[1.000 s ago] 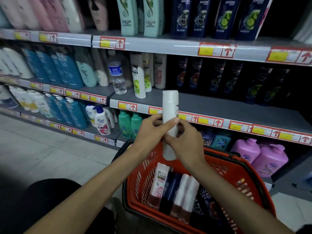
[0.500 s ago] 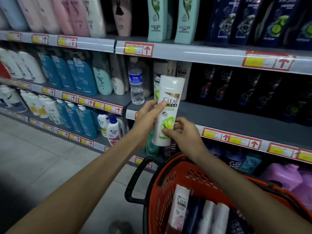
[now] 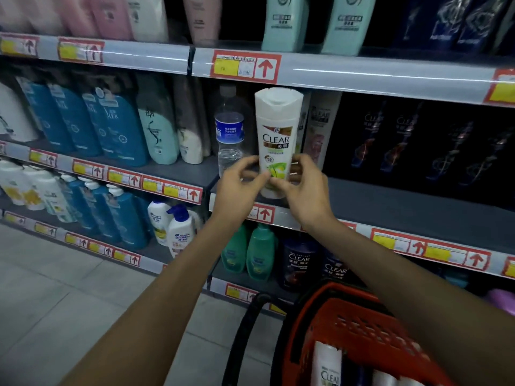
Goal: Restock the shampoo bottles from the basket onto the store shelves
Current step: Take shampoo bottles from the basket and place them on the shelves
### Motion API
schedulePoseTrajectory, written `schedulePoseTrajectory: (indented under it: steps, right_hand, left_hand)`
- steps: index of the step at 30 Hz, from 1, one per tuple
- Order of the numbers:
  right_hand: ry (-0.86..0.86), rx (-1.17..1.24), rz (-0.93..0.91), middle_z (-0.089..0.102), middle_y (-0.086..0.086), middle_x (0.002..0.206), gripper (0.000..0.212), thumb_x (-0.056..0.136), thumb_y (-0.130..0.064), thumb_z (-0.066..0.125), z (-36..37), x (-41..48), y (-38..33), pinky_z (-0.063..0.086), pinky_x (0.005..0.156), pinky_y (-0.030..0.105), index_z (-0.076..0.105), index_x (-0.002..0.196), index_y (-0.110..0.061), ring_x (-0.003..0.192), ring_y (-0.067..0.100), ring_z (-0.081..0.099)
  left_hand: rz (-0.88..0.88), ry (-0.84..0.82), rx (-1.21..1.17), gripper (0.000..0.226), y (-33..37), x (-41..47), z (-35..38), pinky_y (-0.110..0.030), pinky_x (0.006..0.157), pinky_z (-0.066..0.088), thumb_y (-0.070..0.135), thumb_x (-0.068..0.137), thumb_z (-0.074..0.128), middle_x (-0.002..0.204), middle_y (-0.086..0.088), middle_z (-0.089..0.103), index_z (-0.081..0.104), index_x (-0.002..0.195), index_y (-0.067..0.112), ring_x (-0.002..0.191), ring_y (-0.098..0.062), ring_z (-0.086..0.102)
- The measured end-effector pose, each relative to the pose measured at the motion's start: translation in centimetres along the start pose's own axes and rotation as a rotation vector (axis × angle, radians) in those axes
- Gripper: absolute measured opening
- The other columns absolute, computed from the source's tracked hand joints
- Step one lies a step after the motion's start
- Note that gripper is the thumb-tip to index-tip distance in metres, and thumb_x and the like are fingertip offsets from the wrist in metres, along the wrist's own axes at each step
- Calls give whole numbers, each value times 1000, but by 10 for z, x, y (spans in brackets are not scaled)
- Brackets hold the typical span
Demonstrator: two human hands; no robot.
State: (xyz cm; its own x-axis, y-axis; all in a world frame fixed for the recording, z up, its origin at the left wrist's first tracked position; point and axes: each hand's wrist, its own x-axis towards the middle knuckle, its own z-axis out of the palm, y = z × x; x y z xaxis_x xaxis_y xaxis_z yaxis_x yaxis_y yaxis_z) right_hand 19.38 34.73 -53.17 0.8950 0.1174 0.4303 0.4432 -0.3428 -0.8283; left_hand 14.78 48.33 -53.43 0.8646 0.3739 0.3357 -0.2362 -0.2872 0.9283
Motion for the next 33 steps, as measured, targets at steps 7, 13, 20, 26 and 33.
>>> schedulePoseTrajectory:
  steps: [7, 13, 20, 26, 33]
  right_hand:
    - [30, -26, 42, 74, -4, 109, 43, 82, -29, 85, 20, 8, 14, 61, 84, 39, 62, 118, -22, 96, 10, 70]
    - [86, -87, 55, 68, -2, 110, 42, 81, -36, 85, 31, 8, 25, 59, 86, 40, 65, 116, -24, 99, 14, 66]
    - [44, -109, 149, 64, 2, 110, 52, 78, -36, 88, 27, 8, 18, 56, 85, 36, 55, 116, -19, 100, 19, 64]
    - [-43, -191, 191, 61, 8, 123, 61, 82, -22, 84, -1, -7, 7, 53, 95, 41, 53, 134, -15, 110, 23, 61]
    - [-173, -335, 113, 55, 8, 136, 70, 81, -33, 85, -68, -28, -34, 47, 98, 35, 51, 139, -17, 125, 26, 54]
  left_hand:
    - [-56, 53, -39, 34, -26, 15, 6, -54, 85, 61, 29, 93, 72, 91, 2, 75, 68, 126, 29, 91, -18, 74]
    - [-97, 71, 1, 37, -33, 15, 10, -52, 83, 62, 35, 92, 72, 93, 7, 78, 67, 127, 30, 92, -15, 74]
    - [-97, 54, 49, 30, -22, 7, 6, -33, 84, 59, 22, 94, 73, 100, 4, 76, 66, 123, 27, 92, -9, 71]
    - [-157, -26, 110, 43, -1, -17, -2, -19, 71, 50, 5, 90, 74, 95, 13, 63, 61, 128, 20, 86, 3, 60]
    - [-156, -113, 259, 58, 47, -53, -10, -42, 98, 56, 11, 89, 77, 115, 5, 64, 54, 142, 18, 104, -14, 64]
